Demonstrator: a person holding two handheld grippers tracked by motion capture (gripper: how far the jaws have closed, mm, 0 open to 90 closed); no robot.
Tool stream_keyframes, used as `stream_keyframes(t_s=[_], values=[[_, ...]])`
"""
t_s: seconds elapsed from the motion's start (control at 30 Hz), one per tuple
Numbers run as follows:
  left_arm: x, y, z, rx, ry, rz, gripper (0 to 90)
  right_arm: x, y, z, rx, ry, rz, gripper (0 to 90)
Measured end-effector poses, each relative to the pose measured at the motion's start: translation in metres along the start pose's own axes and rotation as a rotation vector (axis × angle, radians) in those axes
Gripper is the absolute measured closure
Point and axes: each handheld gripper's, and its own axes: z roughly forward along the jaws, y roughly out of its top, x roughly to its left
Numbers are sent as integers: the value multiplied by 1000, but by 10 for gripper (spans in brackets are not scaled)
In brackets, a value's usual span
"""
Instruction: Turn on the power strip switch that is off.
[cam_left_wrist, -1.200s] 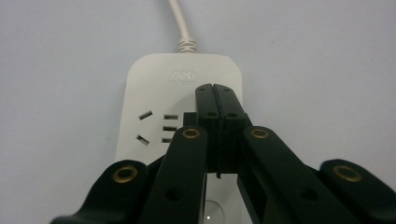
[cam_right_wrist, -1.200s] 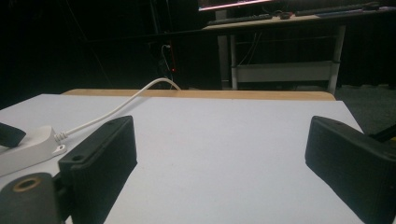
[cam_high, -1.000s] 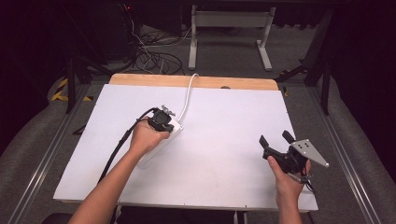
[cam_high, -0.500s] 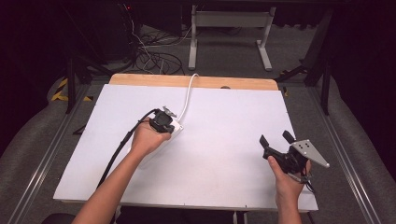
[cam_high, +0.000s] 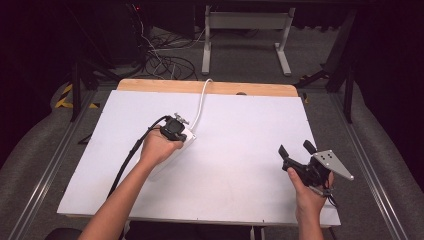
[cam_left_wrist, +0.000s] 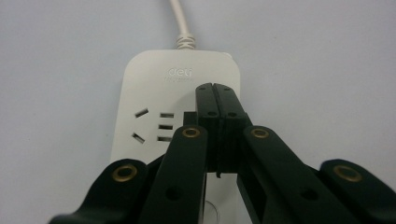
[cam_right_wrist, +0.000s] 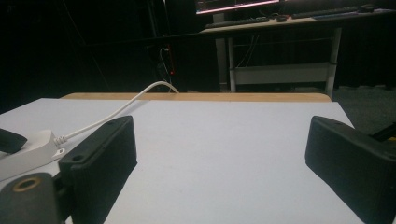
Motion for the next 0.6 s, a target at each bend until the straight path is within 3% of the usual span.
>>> stream_keyframes(t_s=[0.37, 0.43, 0.6], values=[[-1, 0, 0, -3, 14, 29, 900, 1, -1, 1, 10, 5, -7, 97], [1, 1, 0, 2, -2, 28, 900, 1, -1, 2, 11, 4, -10, 97], [7, -3, -3, -48, -37, 3, 900, 1, -2, 3, 15, 7, -19, 97]])
